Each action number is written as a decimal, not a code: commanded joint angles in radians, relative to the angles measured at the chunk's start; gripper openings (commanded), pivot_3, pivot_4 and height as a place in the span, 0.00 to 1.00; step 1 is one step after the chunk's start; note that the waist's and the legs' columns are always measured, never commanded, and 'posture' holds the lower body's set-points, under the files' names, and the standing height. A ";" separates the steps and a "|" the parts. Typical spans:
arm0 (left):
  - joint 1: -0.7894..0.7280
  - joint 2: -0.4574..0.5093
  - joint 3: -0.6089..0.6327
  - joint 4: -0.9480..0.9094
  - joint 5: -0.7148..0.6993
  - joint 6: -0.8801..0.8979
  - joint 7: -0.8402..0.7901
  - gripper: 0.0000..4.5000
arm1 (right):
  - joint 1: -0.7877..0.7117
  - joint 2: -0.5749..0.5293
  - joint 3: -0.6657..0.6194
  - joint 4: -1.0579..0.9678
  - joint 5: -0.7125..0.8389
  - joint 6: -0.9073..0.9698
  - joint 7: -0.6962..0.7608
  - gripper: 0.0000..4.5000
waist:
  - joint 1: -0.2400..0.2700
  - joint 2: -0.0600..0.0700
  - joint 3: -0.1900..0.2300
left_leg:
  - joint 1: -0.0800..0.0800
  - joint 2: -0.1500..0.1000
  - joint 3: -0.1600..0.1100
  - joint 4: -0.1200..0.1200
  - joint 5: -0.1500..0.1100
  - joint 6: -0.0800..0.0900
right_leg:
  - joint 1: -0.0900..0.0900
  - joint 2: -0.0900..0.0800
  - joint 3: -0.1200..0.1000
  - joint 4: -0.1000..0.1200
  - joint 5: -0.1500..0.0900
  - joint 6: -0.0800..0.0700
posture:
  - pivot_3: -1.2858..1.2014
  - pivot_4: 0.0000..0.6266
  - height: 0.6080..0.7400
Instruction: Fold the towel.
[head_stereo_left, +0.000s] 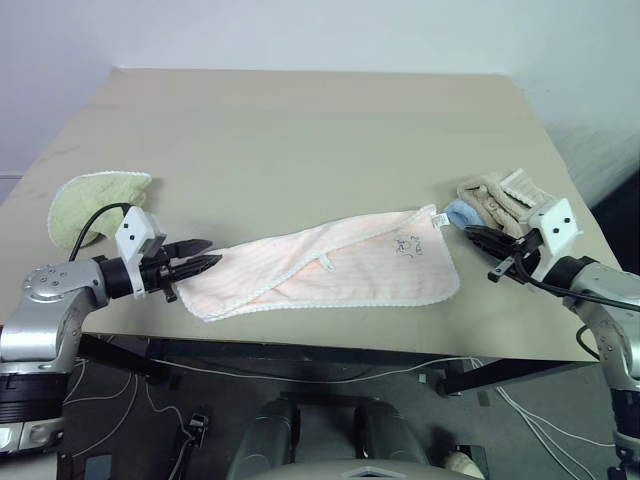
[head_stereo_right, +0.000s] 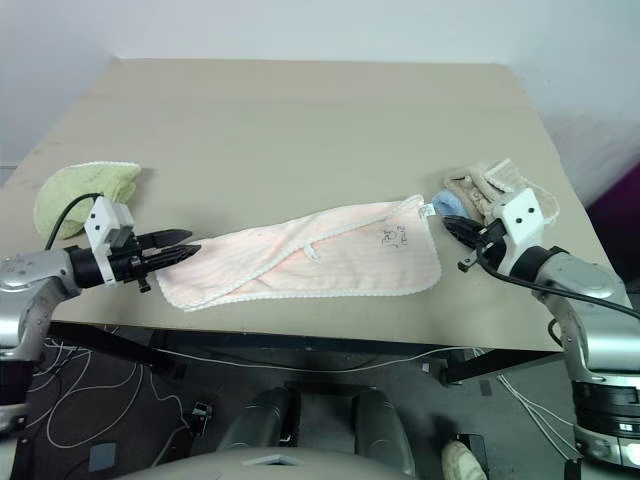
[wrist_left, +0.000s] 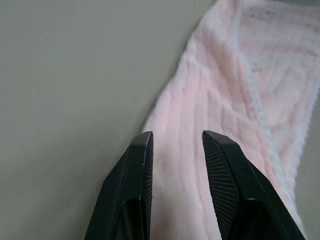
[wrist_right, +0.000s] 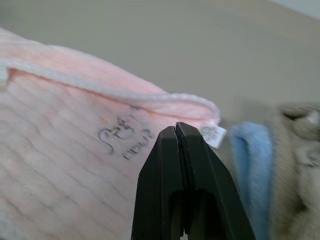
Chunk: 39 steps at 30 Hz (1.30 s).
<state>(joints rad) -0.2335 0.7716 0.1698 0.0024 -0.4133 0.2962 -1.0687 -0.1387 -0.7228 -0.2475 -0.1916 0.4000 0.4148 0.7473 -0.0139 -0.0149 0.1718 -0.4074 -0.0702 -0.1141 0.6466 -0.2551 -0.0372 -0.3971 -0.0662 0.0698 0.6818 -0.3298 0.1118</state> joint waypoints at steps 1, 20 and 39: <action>-0.011 0.024 -0.014 -0.037 -0.001 -0.025 -0.047 0.36 | -0.038 0.002 0.001 -0.013 0.001 -0.019 0.000 0.00 | -0.004 0.000 0.000 | 0.000 0.000 0.000 0.000 0.000 0.000 | 0.000 0.000 0.000 0.000 0.000 0.000 | 0.52 0.24 1.00; -0.235 0.319 -0.412 0.289 0.075 -0.403 -0.546 0.82 | -0.040 0.084 0.052 -0.041 -0.020 -0.033 -0.069 0.00 | -0.004 0.001 0.001 | 0.000 0.000 0.000 -0.001 0.000 0.000 | -0.001 0.001 0.000 0.000 0.000 0.000 | 0.52 0.24 1.00; -0.290 0.298 -0.446 0.439 0.092 -0.568 -0.546 0.17 | -0.019 0.127 0.068 -0.075 -0.007 -0.028 -0.088 0.00 | -0.006 0.001 0.001 | -0.001 0.000 0.000 0.000 0.000 0.000 | -0.001 0.003 -0.001 0.001 0.000 0.000 | 0.52 0.24 1.00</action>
<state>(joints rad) -0.5225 1.0713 -0.3200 0.4432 -0.2962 -0.2714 -1.6094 -0.1368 -0.5993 -0.1698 -0.2409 0.3773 0.4003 0.6549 -0.0204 -0.0136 0.1726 -0.4079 -0.0700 -0.1142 0.6470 -0.2550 -0.0369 -0.3978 -0.0635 0.0691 0.6826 -0.3300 0.1118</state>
